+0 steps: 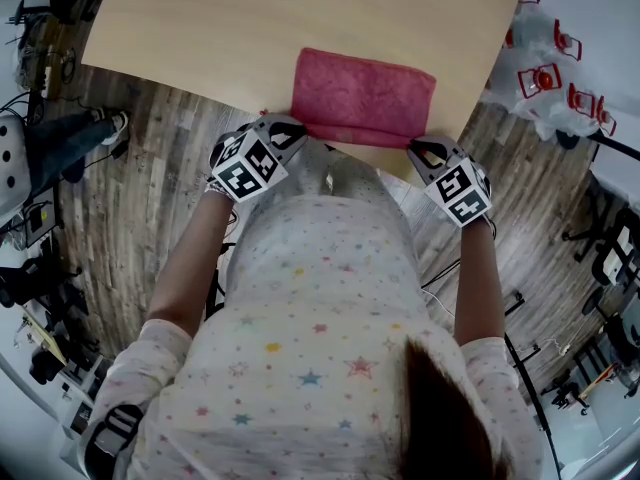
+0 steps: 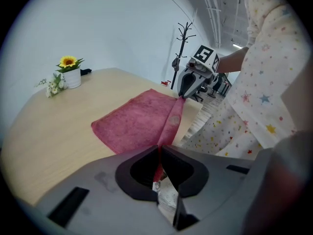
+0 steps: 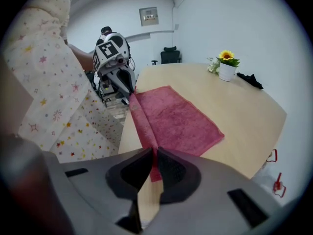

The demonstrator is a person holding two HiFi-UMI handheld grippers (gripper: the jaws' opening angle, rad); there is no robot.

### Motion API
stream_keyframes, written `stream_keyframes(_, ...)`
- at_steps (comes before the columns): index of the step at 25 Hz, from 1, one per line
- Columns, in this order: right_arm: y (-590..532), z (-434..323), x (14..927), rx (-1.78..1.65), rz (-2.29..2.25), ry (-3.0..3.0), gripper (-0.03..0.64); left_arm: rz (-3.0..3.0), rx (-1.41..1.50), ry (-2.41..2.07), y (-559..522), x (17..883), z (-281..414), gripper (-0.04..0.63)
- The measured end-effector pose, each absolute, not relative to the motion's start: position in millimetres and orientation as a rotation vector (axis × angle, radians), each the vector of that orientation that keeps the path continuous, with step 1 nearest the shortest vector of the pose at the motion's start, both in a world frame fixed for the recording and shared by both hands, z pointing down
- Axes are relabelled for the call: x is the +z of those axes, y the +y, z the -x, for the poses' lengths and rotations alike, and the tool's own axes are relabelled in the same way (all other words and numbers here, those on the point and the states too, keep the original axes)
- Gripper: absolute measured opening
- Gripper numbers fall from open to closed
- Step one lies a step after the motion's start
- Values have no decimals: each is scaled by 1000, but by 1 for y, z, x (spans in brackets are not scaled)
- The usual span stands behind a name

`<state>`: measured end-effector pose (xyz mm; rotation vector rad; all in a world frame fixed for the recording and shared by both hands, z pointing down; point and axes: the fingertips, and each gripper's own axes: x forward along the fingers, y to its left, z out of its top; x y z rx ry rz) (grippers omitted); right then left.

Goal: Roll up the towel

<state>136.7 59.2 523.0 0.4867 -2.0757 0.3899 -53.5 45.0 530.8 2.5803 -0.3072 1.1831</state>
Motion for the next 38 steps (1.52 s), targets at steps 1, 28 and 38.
stream_keyframes(1,54,-137,521,391,-508,-2077,37,-2585,1174,-330,39,529,53,31)
stream_keyframes(28,19,-147,496,412,-842,-2078,95,-2610,1043,-737,-11,498,68,38)
stream_keyframes(38,39,-121,501,380,-744,-2116,100,-2696,1042,-542,26,504,35,38)
